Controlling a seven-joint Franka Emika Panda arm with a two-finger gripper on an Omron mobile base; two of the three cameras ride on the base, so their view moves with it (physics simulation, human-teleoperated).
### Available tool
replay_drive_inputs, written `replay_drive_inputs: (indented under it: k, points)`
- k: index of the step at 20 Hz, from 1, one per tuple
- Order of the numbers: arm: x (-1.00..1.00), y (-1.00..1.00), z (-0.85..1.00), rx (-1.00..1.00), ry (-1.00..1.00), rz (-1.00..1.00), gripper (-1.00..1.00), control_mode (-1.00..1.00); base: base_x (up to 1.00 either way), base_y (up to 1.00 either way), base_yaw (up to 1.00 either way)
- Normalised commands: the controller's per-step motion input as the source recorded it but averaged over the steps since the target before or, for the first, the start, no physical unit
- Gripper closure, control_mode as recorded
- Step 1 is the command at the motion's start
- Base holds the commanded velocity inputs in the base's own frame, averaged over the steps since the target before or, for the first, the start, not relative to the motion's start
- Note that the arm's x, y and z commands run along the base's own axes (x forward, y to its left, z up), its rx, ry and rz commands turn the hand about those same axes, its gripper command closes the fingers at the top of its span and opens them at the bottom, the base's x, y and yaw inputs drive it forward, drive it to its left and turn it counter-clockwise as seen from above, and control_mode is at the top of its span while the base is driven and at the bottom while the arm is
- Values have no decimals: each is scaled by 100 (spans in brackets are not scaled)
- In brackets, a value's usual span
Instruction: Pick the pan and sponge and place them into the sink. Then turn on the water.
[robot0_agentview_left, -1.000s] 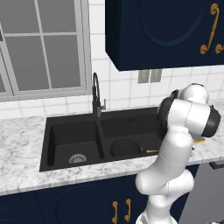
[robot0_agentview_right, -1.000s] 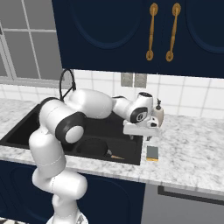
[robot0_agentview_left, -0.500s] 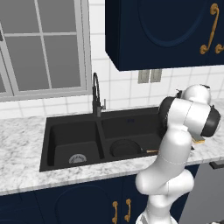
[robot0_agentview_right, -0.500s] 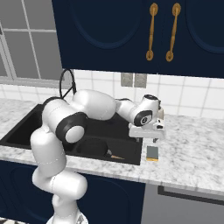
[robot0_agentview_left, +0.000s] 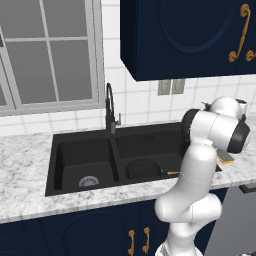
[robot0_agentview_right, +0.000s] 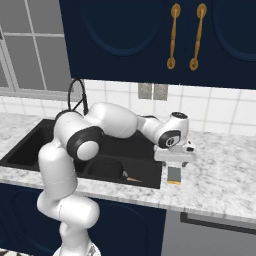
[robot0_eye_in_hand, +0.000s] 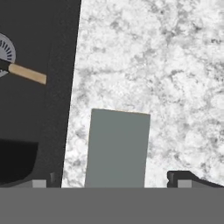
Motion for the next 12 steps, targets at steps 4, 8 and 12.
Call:
replay_drive_inputs:
  k: [4,8,12]
  points:
    - [-16,-5,-35,0,0,0,-100,-100,0,0,0]
    - [-21,0,-29,-1,0,0,-100,-100,0,0,0]
    - [-20,7,-29,-1,0,1,-100,-100,0,0,0]
